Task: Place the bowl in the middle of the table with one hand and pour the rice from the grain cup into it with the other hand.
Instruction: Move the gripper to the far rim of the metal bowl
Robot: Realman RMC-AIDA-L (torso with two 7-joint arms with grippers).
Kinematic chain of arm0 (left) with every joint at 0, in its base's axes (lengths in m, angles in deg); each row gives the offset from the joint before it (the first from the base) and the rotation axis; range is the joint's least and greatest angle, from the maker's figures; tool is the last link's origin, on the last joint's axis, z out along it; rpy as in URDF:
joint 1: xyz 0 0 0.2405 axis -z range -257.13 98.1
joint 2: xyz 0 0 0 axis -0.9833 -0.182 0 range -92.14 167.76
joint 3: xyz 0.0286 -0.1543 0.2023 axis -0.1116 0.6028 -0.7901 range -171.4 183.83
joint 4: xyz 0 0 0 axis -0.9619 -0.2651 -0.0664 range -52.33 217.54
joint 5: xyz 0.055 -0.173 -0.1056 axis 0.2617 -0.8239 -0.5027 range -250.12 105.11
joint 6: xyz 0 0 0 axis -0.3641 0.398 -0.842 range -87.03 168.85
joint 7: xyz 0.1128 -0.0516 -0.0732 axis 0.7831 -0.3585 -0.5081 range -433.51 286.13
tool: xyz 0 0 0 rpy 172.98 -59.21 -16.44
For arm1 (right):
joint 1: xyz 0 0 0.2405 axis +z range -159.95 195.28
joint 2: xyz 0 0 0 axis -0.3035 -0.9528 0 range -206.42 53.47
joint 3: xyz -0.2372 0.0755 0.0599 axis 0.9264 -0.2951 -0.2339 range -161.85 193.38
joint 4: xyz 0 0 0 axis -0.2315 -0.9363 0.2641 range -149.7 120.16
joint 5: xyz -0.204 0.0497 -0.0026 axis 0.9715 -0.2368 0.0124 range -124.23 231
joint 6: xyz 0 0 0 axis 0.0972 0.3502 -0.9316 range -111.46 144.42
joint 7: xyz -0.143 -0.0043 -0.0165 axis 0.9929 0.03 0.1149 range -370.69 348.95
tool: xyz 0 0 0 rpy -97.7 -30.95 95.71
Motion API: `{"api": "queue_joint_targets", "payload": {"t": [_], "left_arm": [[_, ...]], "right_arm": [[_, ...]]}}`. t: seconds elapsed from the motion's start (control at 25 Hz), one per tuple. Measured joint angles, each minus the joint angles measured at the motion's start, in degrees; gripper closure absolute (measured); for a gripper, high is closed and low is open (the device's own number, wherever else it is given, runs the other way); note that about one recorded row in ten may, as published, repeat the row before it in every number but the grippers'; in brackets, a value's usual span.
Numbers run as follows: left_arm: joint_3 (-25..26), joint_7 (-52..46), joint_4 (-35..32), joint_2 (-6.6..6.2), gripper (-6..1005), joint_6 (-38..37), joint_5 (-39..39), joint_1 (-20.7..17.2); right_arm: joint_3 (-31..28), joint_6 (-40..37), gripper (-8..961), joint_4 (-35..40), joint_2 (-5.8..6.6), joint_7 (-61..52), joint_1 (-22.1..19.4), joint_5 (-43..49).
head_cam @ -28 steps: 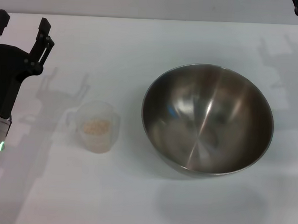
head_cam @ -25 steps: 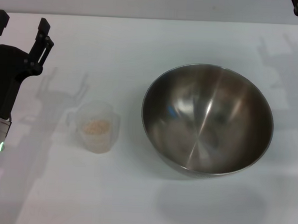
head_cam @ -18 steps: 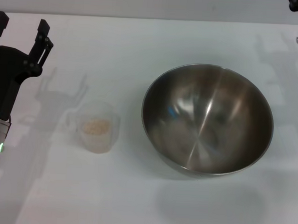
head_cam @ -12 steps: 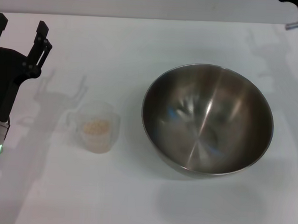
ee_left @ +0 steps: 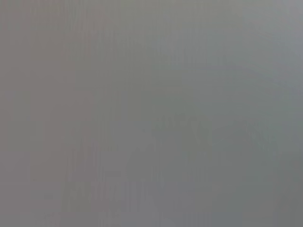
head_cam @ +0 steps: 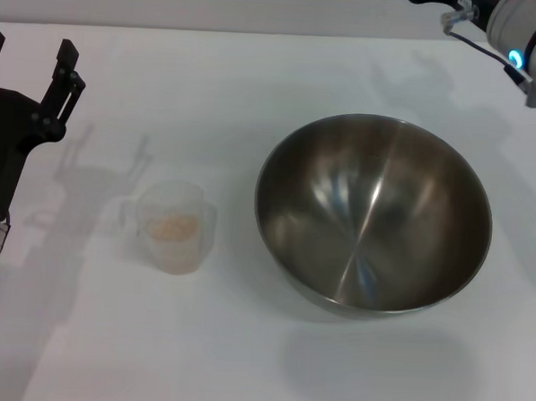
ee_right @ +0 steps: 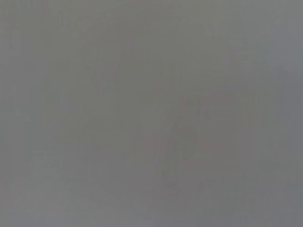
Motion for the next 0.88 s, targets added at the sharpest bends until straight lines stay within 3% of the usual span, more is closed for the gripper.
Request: {"api": "queue_joint_targets", "payload": {"t": [0.04, 0.16, 0.2, 0.24, 0.36, 0.4, 0.44, 0.6, 0.88], "left_arm": [[0.0, 0.0, 0.0, 0.00, 198, 0.0, 0.0, 0.0], [0.1, 0.0, -0.1, -0.01, 198, 0.0, -0.1, 0.0], [0.1, 0.0, -0.1, -0.01, 199, 0.0, -0.1, 0.0], [0.3, 0.0, -0.1, -0.01, 199, 0.0, -0.1, 0.0], [0.3, 0.0, -0.1, -0.01, 200, 0.0, -0.1, 0.0], [0.7, 0.0, -0.3, -0.01, 200, 0.0, -0.2, -0.1], [0.7, 0.0, -0.3, -0.01, 200, 0.0, -0.2, -0.1], [0.7, 0.0, -0.7, 0.03, 201, -0.2, -0.2, -0.1], [0.7, 0.0, -0.8, 0.08, 203, -0.3, -0.2, 0.1]], "right_arm": [[0.0, 0.0, 275, 0.0, 0.00, 0.0, 0.0, 0.0], [-5.3, 21.5, 276, 10.4, 0.23, 0.0, 1.7, -1.7], [-9.5, 33.8, 276, 14.5, 0.41, 0.3, 4.2, -3.4], [-9.5, 33.8, 276, 14.5, 0.41, 0.3, 4.2, -3.4], [-16.0, 49.2, 276, 16.8, 0.71, 1.1, 9.3, -4.9], [-19.8, 56.6, 276, 15.7, 0.78, 2.4, 12.8, -5.0], [-19.8, 56.6, 276, 15.7, 0.78, 2.4, 12.8, -5.0], [-26.2, 65.7, 277, 6.9, 1.16, 7.1, 19.1, -4.3], [-28.1, 67.0, 277, -2.2, 1.76, 14.1, 21.9, -4.3]]}}
